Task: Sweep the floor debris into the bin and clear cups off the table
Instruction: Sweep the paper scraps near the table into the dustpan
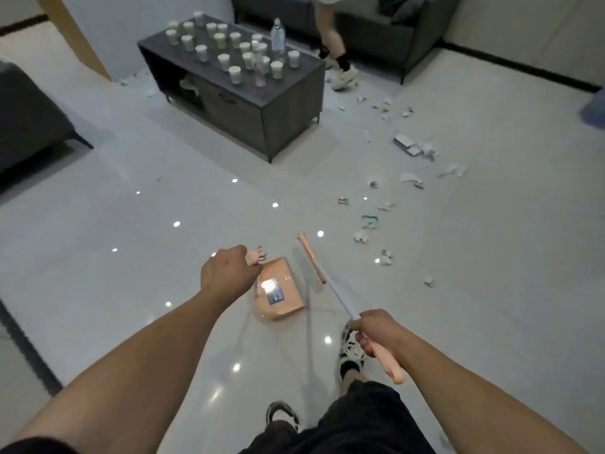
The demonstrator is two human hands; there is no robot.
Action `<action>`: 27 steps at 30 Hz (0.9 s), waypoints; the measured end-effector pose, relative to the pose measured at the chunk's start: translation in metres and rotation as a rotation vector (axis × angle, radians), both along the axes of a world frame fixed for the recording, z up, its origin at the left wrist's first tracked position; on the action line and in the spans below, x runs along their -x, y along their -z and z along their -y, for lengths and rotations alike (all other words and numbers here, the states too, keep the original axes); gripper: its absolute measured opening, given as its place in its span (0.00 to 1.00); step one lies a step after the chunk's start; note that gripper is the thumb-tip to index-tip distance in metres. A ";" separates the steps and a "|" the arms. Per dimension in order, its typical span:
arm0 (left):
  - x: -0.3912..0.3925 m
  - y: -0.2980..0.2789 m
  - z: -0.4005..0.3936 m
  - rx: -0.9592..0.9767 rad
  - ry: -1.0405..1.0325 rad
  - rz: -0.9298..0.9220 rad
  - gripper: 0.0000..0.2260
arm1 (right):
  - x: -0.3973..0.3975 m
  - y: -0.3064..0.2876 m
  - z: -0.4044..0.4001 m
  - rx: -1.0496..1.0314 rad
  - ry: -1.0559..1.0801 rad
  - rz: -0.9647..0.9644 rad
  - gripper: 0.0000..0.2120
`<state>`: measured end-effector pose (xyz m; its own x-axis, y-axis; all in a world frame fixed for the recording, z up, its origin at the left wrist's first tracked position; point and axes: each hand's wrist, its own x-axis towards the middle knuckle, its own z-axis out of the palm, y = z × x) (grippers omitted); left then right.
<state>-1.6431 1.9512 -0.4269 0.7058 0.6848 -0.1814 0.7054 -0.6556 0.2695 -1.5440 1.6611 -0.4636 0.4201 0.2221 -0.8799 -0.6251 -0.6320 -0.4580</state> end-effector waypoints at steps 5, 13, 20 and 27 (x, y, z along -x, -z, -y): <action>-0.051 0.001 0.070 0.000 0.288 -0.004 0.13 | 0.029 0.006 0.102 0.077 0.337 -0.009 0.05; -0.102 0.019 0.201 -0.036 0.713 -0.063 0.13 | 0.073 0.016 0.244 0.180 0.758 0.013 0.05; -0.108 0.049 0.312 -0.049 0.932 -0.156 0.15 | 0.105 0.050 0.334 0.244 0.909 -0.036 0.06; -0.097 0.072 0.373 -0.058 0.971 -0.181 0.16 | 0.132 0.086 0.350 0.212 0.959 -0.187 0.06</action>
<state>-1.5457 1.5783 -0.4992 0.9305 -0.1655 -0.3267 -0.1184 -0.9801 0.1595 -1.6762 1.3111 -0.5497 0.1901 -0.3075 -0.9324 -0.9642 0.1206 -0.2364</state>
